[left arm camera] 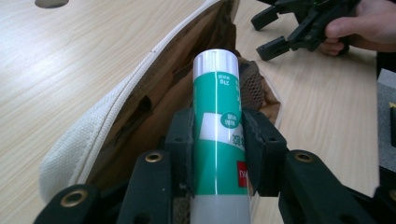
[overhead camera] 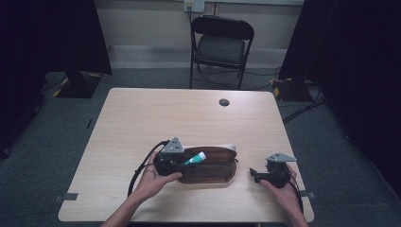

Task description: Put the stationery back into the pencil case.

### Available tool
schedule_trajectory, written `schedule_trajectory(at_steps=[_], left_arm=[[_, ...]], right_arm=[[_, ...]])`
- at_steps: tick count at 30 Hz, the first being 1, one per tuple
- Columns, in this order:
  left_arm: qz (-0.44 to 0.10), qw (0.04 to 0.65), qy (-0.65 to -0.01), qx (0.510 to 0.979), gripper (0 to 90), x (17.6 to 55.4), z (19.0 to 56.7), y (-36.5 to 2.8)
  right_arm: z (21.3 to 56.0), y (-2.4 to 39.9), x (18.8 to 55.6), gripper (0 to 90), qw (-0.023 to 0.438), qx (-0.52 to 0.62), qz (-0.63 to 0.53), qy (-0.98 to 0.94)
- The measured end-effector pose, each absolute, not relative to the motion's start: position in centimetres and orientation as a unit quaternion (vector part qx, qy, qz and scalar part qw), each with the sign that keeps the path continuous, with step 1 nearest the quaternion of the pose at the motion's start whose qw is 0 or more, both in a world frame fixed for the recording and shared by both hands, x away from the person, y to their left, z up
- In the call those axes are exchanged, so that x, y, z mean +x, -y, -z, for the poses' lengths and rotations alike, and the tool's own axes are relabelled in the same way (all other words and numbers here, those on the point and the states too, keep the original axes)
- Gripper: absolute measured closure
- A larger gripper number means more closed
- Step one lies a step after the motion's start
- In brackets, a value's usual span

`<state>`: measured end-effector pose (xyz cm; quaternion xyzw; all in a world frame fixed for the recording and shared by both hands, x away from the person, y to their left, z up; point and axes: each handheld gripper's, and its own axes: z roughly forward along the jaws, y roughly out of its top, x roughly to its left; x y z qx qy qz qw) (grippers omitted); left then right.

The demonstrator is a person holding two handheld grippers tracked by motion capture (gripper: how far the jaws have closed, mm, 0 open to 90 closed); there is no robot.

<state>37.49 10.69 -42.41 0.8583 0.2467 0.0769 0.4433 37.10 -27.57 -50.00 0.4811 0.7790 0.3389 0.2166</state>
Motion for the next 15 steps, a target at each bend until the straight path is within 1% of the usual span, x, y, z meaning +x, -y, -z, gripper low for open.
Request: schedule_trajectory(at_steps=[1,3,6,9,15], left_arm=[[-0.083,0.442,-0.248,0.858,65.9,37.7,42.6,-10.6],[-0.074,0.449,-0.256,0.853,65.9,38.0,42.8,-10.5],[-0.068,0.437,-0.252,0.861,65.9,38.2,43.0,-10.0],[-0.072,0.428,-0.246,0.867,65.8,38.3,43.2,-9.6],[-0.074,0.420,-0.254,0.868,65.8,39.1,44.1,-8.8]], right_arm=[[50.0,27.6,37.1,13.9,0.217,0.481,-0.339,-0.779],[50.0,27.6,37.1,13.8,0.217,0.481,-0.339,-0.779],[50.0,27.6,37.1,13.9,0.217,0.481,-0.339,-0.779],[50.0,27.6,37.1,13.9,0.216,0.481,-0.339,-0.779],[50.0,27.6,37.1,13.9,0.216,0.481,-0.339,-0.779]])
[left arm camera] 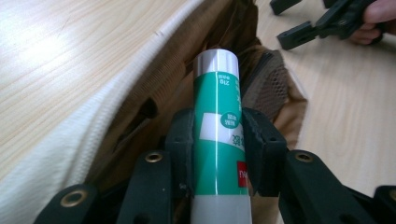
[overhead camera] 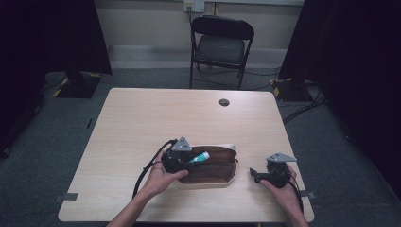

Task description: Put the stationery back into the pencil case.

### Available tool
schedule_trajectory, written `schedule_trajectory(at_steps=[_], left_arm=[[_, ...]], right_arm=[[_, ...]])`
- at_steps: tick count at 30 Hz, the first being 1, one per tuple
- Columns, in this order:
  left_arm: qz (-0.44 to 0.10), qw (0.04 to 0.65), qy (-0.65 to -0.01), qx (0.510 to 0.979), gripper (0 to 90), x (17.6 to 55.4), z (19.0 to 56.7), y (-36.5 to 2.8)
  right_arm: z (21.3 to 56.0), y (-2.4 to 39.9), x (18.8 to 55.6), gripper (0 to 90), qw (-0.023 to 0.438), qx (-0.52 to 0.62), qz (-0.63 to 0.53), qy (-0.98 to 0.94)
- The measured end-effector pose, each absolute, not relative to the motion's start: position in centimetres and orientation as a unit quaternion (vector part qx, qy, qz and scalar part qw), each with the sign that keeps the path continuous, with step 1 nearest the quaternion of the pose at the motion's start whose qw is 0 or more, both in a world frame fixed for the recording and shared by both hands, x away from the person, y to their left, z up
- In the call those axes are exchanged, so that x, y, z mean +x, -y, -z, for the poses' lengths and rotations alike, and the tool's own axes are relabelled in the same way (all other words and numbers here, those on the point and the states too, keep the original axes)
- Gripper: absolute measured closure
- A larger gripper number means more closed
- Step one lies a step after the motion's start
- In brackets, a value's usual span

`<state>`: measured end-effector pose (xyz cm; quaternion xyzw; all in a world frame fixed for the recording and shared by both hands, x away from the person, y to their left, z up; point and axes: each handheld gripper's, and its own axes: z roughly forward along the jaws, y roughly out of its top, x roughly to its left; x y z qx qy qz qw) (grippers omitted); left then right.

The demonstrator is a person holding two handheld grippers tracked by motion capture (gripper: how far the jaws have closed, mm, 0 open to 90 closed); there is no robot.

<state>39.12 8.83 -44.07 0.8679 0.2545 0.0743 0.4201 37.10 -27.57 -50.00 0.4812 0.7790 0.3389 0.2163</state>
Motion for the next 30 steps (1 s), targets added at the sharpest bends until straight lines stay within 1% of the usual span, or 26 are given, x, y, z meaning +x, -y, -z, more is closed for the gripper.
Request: schedule_trajectory(at_steps=[11,13,15,21,24,26,30], left_arm=[[-0.072,0.413,-0.266,0.868,65.2,40.0,44.8,-8.3],[-0.077,0.409,-0.264,0.870,63.7,40.0,44.8,-8.3],[-0.083,0.408,-0.265,0.870,59.6,40.0,44.8,-8.3],[-0.085,0.418,-0.266,0.865,59.8,40.0,44.5,-8.6],[-0.095,0.424,-0.263,0.861,59.4,39.8,44.3,-8.9],[-0.086,0.435,-0.268,0.856,62.2,39.8,44.1,-9.1],[-0.080,0.436,-0.270,0.855,63.7,39.8,44.0,-9.4]], right_arm=[[50.0,27.6,37.1,13.9,0.216,0.481,-0.339,-0.779],[50.0,27.6,37.1,13.9,0.216,0.481,-0.339,-0.779],[50.0,27.6,37.1,13.9,0.217,0.481,-0.339,-0.779],[50.0,27.6,37.1,13.9,0.216,0.481,-0.339,-0.779],[50.0,27.6,37.1,13.9,0.216,0.481,-0.339,-0.779],[50.0,27.6,37.1,13.9,0.216,0.481,-0.339,-0.779],[50.0,27.6,37.1,13.9,0.217,0.480,-0.339,-0.779]])
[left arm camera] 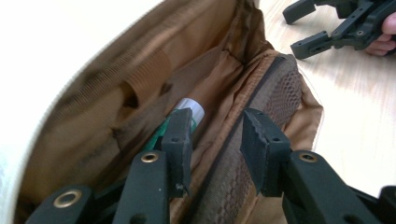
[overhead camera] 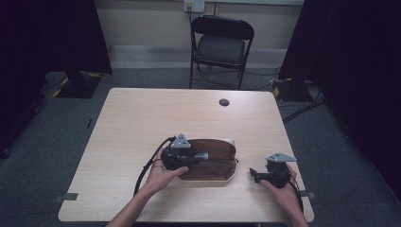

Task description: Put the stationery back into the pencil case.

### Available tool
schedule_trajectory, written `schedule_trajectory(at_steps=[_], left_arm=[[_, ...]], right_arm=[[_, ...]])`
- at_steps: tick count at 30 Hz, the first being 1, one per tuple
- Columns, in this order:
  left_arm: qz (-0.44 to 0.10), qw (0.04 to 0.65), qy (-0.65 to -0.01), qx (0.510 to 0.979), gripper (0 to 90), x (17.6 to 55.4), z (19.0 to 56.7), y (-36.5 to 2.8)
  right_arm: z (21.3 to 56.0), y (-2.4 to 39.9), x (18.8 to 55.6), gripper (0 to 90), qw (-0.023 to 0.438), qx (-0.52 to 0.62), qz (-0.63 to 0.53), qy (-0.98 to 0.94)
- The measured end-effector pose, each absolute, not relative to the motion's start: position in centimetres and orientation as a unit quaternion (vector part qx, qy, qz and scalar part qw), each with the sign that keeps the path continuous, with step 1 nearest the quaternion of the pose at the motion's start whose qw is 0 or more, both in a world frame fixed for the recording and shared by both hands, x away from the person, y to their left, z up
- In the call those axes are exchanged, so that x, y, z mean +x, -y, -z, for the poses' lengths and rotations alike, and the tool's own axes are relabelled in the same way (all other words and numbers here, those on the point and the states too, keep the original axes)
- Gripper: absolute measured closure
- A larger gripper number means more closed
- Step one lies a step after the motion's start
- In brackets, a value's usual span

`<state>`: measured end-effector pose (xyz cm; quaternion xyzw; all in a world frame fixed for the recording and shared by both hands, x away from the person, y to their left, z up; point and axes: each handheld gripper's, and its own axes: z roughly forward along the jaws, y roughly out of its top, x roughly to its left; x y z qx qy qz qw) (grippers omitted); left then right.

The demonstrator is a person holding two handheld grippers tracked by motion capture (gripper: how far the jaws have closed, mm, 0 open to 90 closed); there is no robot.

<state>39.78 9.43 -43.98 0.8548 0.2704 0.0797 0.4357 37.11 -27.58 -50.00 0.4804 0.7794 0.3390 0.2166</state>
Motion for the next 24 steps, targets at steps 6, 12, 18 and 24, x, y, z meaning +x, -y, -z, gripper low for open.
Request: schedule_trajectory(at_steps=[6,12,18,24], left_arm=[[-0.071,0.446,-0.258,0.854,63.2,39.5,43.7,-9.7],[-0.074,0.442,-0.262,0.855,61.1,39.4,43.6,-10.1],[-0.070,0.458,-0.259,0.847,53.4,39.1,43.0,-11.3],[-0.070,0.467,-0.265,0.841,44.7,38.7,42.4,-12.7]], right_arm=[[50.0,27.6,37.1,13.8,0.216,0.480,-0.339,-0.780],[50.0,27.5,37.3,13.8,0.215,0.478,-0.339,-0.781],[50.0,27.5,37.3,13.8,0.215,0.478,-0.339,-0.781],[50.0,27.5,37.3,13.8,0.215,0.478,-0.339,-0.781]])
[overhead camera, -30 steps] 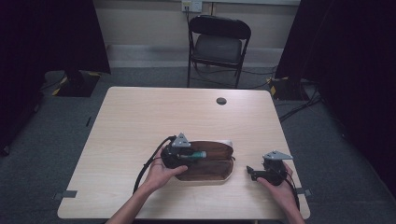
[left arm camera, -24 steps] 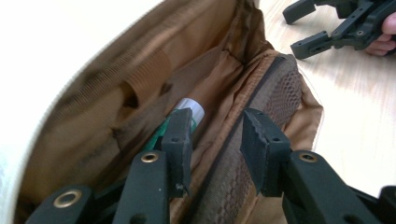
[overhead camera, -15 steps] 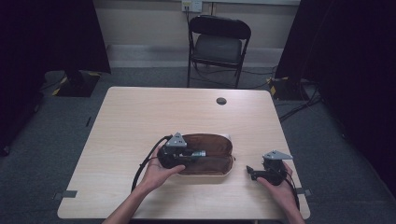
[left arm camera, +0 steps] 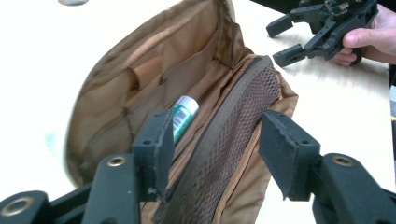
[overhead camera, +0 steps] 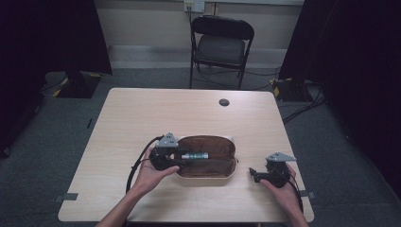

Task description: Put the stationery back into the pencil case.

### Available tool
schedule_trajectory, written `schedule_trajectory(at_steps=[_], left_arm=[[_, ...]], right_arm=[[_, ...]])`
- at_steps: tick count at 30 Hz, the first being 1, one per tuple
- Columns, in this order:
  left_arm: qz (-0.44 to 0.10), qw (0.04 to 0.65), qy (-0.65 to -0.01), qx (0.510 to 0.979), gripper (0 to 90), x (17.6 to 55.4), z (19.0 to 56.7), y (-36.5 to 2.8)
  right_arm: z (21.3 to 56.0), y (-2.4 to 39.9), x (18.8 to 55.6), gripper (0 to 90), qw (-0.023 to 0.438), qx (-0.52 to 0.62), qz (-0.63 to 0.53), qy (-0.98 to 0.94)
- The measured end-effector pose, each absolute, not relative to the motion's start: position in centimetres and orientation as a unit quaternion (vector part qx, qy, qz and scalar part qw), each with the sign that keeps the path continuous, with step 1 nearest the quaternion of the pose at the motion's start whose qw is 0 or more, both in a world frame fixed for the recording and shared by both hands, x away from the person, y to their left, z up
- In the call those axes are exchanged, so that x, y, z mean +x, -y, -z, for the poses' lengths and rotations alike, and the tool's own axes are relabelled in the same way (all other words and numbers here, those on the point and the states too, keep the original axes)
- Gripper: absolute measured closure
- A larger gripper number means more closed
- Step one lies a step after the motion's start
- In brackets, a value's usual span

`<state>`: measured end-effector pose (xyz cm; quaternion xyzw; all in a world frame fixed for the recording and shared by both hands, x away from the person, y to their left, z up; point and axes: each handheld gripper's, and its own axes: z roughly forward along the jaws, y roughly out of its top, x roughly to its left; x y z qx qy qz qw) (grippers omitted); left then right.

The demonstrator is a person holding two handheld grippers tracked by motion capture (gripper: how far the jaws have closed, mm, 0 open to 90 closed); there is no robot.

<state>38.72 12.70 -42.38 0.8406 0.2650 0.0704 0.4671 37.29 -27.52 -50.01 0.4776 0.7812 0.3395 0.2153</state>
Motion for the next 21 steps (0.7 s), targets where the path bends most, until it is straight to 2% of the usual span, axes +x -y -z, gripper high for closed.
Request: schedule_trajectory(at_steps=[14,21], left_arm=[[-0.085,0.454,-0.293,0.837,26.6,37.6,42.6,-16.1],[-0.106,0.450,-0.315,0.829,24.7,36.7,42.4,-19.2]], right_arm=[[50.0,27.5,37.2,14.0,0.216,0.480,-0.338,-0.780],[50.0,27.5,37.2,14.0,0.216,0.480,-0.338,-0.780]])
